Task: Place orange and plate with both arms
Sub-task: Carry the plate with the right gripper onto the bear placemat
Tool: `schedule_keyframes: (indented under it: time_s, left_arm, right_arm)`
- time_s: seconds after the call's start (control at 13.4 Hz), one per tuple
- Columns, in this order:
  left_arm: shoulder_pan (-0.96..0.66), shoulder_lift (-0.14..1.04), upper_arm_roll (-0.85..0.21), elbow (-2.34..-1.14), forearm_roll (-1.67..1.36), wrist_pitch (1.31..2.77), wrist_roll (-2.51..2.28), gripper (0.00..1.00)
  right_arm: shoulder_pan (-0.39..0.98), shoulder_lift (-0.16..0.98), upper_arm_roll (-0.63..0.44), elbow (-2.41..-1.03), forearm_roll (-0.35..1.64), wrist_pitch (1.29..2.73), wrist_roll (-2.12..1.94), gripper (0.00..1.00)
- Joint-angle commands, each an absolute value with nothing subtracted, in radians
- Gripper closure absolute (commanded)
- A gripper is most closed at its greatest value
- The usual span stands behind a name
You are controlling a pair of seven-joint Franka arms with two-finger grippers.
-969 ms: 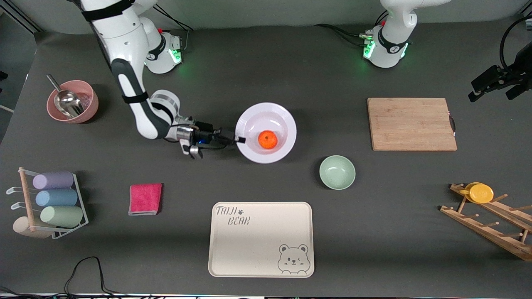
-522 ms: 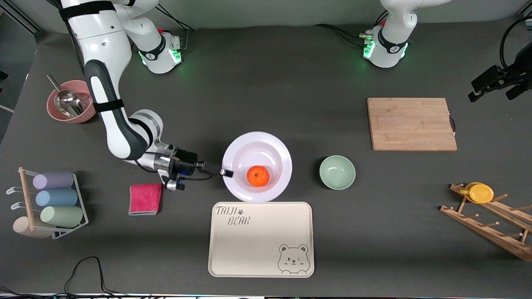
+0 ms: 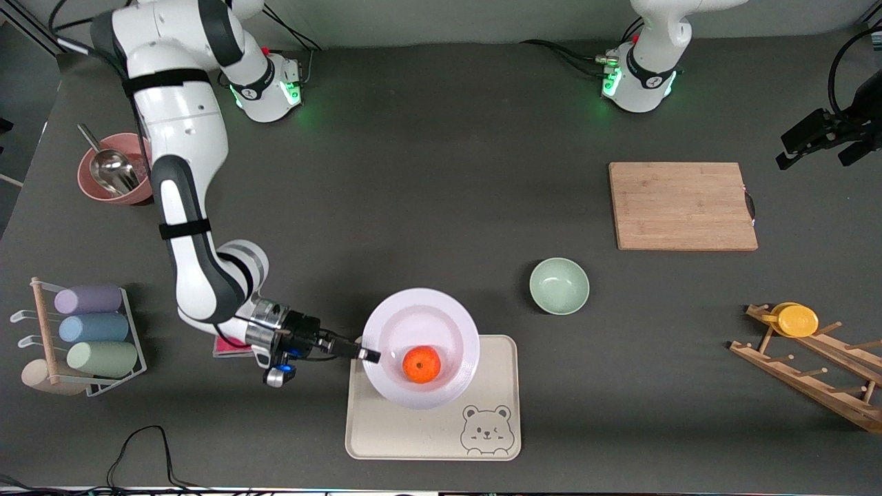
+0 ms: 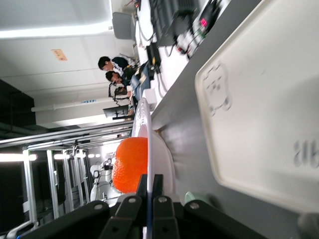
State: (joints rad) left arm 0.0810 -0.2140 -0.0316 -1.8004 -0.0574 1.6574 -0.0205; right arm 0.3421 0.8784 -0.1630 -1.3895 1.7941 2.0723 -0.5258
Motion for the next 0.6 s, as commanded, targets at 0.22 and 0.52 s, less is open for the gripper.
schedule_keyframes:
  time_s: [0.22,0.52]
  left_arm:
    - [0.084,-0.219,-0.032,-1.799,-0.061,1.664,-0.003,0.0]
    - [0.086,-0.219,-0.032,-1.801,-0.061,1.664,-0.003,0.0]
  right_arm:
    - [0.321,1.189,-0.147,-0.996,1.767,2.155,-0.463,1.0]
    - [0.321,1.242,-0.141,-0.951,1.769,2.181,-0.483,1.0]
